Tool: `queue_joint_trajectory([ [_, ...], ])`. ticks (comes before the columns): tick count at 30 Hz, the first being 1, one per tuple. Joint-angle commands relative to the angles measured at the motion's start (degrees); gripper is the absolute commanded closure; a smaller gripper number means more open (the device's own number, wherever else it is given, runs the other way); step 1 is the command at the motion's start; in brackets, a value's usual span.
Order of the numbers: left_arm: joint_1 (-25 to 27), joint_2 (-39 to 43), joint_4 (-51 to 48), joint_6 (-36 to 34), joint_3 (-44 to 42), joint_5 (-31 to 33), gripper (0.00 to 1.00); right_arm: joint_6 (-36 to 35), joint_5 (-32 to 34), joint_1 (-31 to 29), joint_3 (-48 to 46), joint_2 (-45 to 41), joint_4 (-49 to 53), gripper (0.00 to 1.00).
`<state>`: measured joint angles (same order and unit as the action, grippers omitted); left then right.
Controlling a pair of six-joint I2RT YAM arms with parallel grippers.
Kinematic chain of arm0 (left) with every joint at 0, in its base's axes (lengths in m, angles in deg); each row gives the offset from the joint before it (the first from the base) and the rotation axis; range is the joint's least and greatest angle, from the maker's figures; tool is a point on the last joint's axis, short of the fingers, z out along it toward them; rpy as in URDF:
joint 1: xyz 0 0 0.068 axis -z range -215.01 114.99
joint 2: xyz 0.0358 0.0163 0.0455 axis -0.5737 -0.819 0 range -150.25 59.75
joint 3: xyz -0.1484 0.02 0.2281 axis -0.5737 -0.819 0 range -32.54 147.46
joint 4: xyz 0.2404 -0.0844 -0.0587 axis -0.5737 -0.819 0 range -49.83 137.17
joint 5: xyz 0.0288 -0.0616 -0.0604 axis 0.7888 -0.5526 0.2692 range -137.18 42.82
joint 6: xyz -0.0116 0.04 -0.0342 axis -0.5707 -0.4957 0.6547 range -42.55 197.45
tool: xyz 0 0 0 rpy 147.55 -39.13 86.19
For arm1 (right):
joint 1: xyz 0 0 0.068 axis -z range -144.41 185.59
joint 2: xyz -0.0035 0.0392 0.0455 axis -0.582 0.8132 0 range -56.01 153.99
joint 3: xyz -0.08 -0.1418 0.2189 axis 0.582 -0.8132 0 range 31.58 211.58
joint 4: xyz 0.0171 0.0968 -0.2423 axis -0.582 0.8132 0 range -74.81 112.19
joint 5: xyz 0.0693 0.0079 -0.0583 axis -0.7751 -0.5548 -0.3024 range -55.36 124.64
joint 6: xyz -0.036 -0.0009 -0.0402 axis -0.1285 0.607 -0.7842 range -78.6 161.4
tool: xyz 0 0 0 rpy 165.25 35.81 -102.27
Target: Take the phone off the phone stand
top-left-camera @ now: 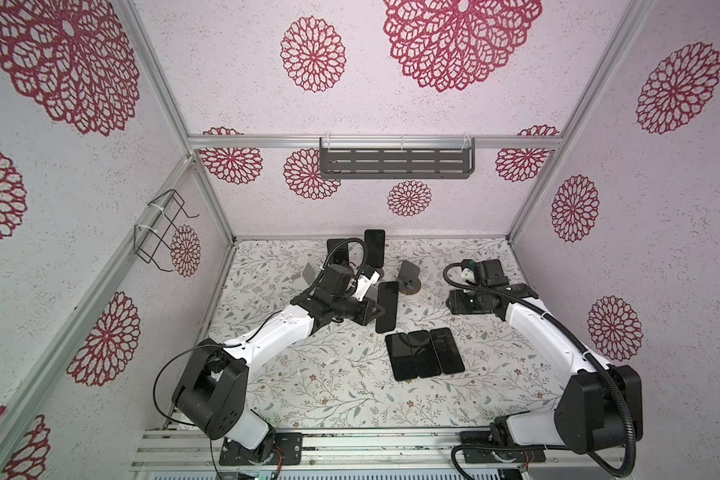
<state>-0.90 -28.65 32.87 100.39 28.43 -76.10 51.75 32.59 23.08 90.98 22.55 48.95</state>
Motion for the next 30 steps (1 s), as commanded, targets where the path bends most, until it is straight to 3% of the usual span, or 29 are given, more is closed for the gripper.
queue_joint_trajectory([
  [1,1.9,3.5,-3.9,10.2,-1.4,5.4,1.0,7.3,8.3,0.2,-3.7,-1.0,3.1,0.52],
  [7,7.2,7.8,-3.1,22.1,-8.5,8.6,1.0,10.3,8.3,0.3,-11.2,-1.1,0.4,0.74],
  [12,8.3,10.1,-0.4,30.0,-13.8,9.4,1.0,11.5,6.5,0.2,-14.6,-0.2,-3.8,0.91],
  [16,8.8,10.9,-0.3,33.7,-15.7,10.6,1.0,12.8,6.5,0.2,-15.4,1.5,-5.3,0.93],
  [19,9.1,10.4,-0.2,35.2,-16.2,10.1,1.0,14.1,6.9,0.2,-16.1,2.1,-5.9,0.99],
  [30,9.2,5.0,0.4,37.4,-14.8,6.1,1.0,14.0,6.3,0.1,-17.2,4.9,-7.5,1.0],
])
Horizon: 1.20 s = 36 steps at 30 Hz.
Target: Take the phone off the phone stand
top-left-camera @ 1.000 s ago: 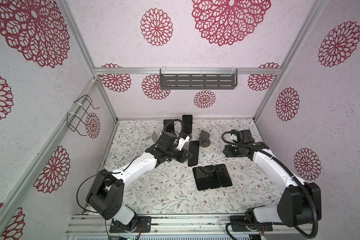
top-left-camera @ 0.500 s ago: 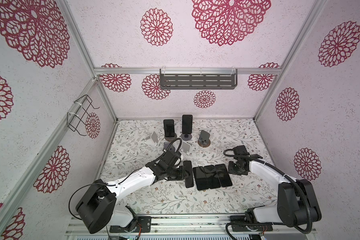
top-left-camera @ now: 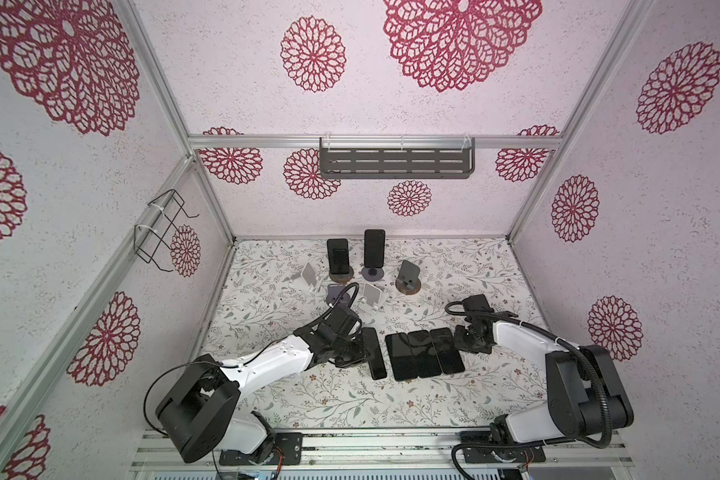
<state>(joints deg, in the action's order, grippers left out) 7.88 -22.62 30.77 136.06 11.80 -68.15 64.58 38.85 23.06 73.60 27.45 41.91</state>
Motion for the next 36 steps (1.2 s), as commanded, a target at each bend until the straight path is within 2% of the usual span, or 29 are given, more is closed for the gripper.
queue_joint_trajectory([
  [1,0.4,-1.4,2.4,1.8,2.0,-2.2,1.0,1.1,0.0,0.0,0.2,0.1,-0.6,1.0],
  [13,0.4,-5.4,3.2,4.8,2.5,-4.9,1.0,0.6,-0.2,-0.3,-0.5,1.4,-1.8,1.0],
  [29,-0.6,-13.0,4.9,2.6,4.9,-6.3,1.0,-0.8,-0.7,-0.3,-0.1,2.0,-2.1,1.0],
  [32,-1.1,-14.2,5.1,2.3,5.0,-6.9,0.96,-0.7,-0.4,-0.3,-0.2,1.7,-2.0,1.0],
  [36,-2.1,-14.1,4.8,2.2,4.4,-6.8,0.97,-0.3,-0.1,-0.3,-0.5,1.0,-1.8,1.0],
])
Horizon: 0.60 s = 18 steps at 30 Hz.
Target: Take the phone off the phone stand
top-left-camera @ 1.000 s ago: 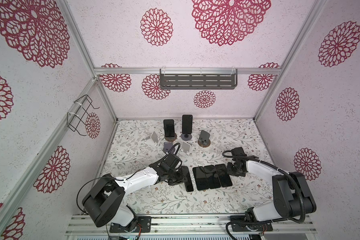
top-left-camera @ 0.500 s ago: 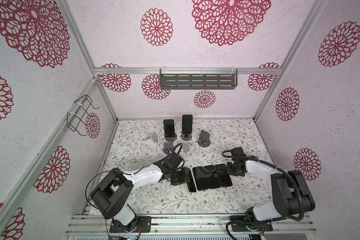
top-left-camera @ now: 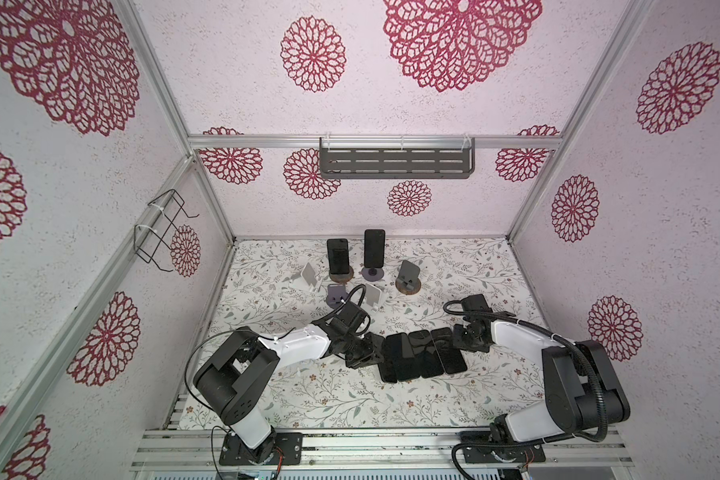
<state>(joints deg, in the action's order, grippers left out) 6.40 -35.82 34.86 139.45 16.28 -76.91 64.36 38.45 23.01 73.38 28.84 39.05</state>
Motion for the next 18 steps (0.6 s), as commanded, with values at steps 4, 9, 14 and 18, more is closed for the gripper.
queue_joint_trajectory([
  [4,-1.6,-1.7,2.2,-1.3,-1.4,1.4,0.94,0.1,0.3,-0.3,-0.2,-0.7,1.1,1.0],
  [9,-2.3,-4.1,4.0,-2.0,-1.2,-0.6,0.93,1.0,0.6,-0.3,-0.4,-1.2,1.2,1.0],
  [14,-2.6,-5.8,4.1,-3.0,-0.1,-1.2,0.91,1.5,0.6,-0.2,-1.1,-2.1,1.0,1.0],
  [18,-2.9,-7.3,3.8,-4.0,1.1,-1.8,0.82,2.3,0.8,-0.3,-1.6,-2.9,0.3,0.97],
])
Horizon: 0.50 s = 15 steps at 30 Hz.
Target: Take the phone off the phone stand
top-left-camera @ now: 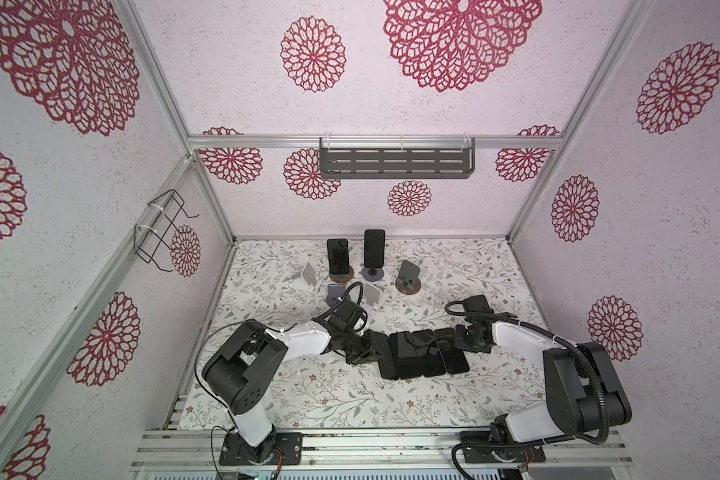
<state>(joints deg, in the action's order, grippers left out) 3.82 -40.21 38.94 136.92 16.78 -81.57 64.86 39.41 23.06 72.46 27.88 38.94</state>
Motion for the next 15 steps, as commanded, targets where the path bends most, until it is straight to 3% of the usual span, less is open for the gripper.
queue_joint_trajectory([
  [1,-0.3,-3.2,-0.3,-1.7,0.8,2.8,0.81,2.1,-0.2,-0.3,-1.0,-2.3,0.1,0.97],
  [8,-1.2,-5.0,-1.4,-3.6,1.7,2.9,0.77,2.7,-0.2,-0.3,-1.2,-3.0,-0.8,0.93],
  [15,-1.7,-5.1,-7.1,-7.4,3.5,3.7,0.62,2.7,0.8,-0.3,-0.9,-3.6,-0.9,0.86],
])
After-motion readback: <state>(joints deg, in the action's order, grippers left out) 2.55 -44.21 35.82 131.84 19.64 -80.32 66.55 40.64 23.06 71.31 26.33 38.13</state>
